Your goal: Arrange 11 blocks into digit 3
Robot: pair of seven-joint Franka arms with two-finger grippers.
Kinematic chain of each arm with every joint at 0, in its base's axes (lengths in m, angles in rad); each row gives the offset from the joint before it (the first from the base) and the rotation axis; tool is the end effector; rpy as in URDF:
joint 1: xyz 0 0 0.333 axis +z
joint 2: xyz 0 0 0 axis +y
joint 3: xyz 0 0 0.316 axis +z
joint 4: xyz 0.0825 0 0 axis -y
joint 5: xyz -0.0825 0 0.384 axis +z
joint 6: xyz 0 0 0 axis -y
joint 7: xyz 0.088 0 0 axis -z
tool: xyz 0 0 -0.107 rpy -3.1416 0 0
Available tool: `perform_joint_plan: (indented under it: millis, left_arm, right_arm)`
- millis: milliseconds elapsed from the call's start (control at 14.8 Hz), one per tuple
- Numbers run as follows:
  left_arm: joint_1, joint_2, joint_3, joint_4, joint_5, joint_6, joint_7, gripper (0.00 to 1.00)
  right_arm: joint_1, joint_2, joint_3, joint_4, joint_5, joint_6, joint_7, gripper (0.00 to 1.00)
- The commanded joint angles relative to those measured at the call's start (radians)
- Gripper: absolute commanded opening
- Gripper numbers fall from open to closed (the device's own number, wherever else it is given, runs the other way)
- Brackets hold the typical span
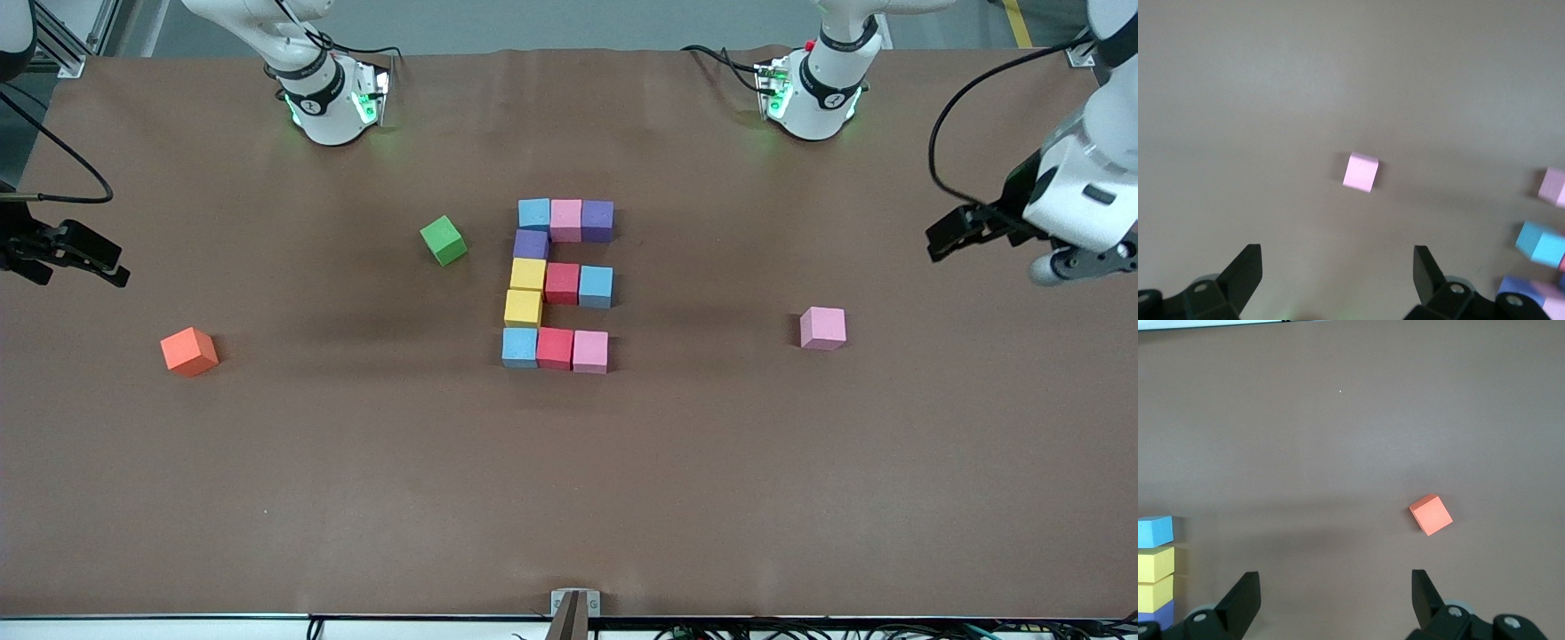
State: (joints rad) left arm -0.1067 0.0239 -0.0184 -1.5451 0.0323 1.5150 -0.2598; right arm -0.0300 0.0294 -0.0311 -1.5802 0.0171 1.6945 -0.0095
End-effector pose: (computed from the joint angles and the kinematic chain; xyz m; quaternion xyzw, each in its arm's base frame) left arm 0.5521 -0.0657 0.6186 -0.9972 -0.0677 0.0234 0.0208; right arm 0.5745 -0.0332 0.6148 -0.9987 0.0264 -0.0427 0.0066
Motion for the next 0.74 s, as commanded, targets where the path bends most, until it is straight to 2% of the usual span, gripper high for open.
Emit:
perform_joint_plan:
  millis: [0, 677]
  left_arm:
    - [-0.039, -0.114, 0.038, -0.13, -0.029, 0.005, 0.059, 1.0]
    - [-0.056, -0.105, 0.026, -0.069, -0.015, -0.036, 0.111, 1.0]
  right_arm:
    - [-0.004, 0.0, 0.005, 0.008, -0.003, -0.006, -0.006, 1.0]
    - [-0.002, 0.0, 0.005, 0.008, -0.003, -0.004, -0.006, 1.0]
